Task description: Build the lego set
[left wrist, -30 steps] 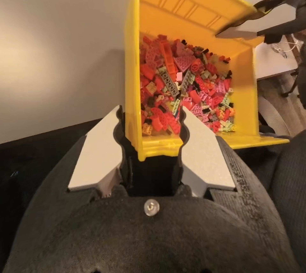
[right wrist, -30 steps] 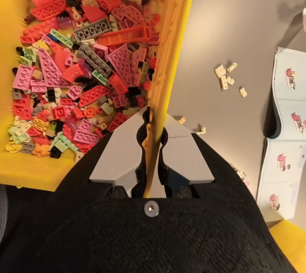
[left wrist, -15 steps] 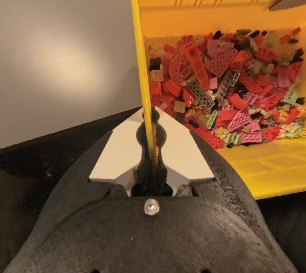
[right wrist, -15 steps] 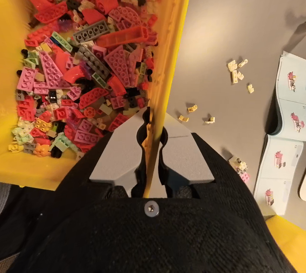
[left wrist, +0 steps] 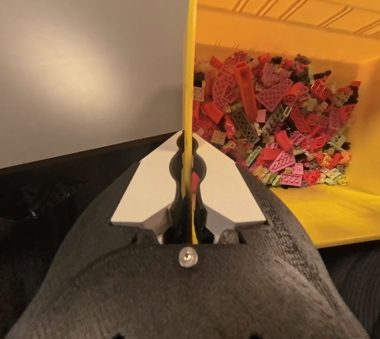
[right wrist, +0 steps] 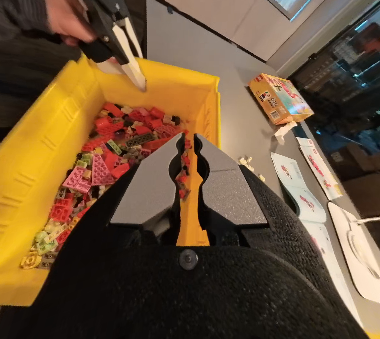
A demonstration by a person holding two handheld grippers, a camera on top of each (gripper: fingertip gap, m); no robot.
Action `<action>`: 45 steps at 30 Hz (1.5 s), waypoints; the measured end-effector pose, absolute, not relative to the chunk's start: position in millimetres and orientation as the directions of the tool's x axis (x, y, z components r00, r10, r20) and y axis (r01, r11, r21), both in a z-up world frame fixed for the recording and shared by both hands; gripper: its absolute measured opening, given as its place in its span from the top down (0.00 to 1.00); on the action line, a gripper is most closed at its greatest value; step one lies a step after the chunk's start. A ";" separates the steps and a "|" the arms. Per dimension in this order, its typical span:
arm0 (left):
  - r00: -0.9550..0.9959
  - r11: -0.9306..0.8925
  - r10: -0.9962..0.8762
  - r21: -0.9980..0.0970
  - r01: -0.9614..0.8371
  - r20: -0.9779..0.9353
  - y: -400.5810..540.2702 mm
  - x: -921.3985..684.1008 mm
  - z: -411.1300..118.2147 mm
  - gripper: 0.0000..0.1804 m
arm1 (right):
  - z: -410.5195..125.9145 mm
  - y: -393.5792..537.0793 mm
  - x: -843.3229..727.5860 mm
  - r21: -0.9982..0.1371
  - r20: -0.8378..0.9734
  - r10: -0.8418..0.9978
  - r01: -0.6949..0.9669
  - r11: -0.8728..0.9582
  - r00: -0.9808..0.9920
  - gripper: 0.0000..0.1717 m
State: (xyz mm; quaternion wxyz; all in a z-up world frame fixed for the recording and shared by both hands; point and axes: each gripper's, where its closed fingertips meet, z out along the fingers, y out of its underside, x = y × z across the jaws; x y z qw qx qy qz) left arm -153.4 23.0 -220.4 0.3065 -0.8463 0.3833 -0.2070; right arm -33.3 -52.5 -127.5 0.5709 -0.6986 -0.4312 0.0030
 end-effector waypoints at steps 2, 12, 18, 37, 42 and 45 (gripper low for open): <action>0.621 -0.515 -0.776 -0.678 -0.524 0.110 22.9 -153.3 -220.5 1.00 | -127.8 -60.9 -32.1 -0.796 0.507 0.587 0.604 0.040 0.631 0.97; 0.646 -0.514 -0.762 -0.654 -0.555 0.050 11.7 -157.6 -224.4 1.00 | -180.1 -110.0 18.9 -0.749 0.366 0.624 0.616 -0.243 0.691 0.92; 0.663 -0.542 -0.745 -0.644 -0.539 0.072 -6.7 -163.7 -231.1 1.00 | -210.2 -127.7 24.0 -0.695 0.311 0.660 0.638 -0.333 0.683 0.88; 0.684 -0.584 -0.726 -0.586 -0.561 0.069 -32.8 -170.2 -234.2 0.99 | -247.0 -149.0 20.0 -0.468 0.305 0.846 0.843 -0.266 0.437 0.87; 0.685 -0.582 -0.726 -0.587 -0.563 0.064 -32.5 -167.4 -233.5 0.99 | -251.2 -138.7 0.7 -0.435 0.321 0.867 0.872 -0.223 0.381 0.88; 0.684 -0.580 -0.727 -0.588 -0.564 0.062 -33.0 -167.9 -232.7 1.00 | -255.3 -133.9 -9.6 -0.457 0.254 0.865 0.842 -0.288 0.433 0.87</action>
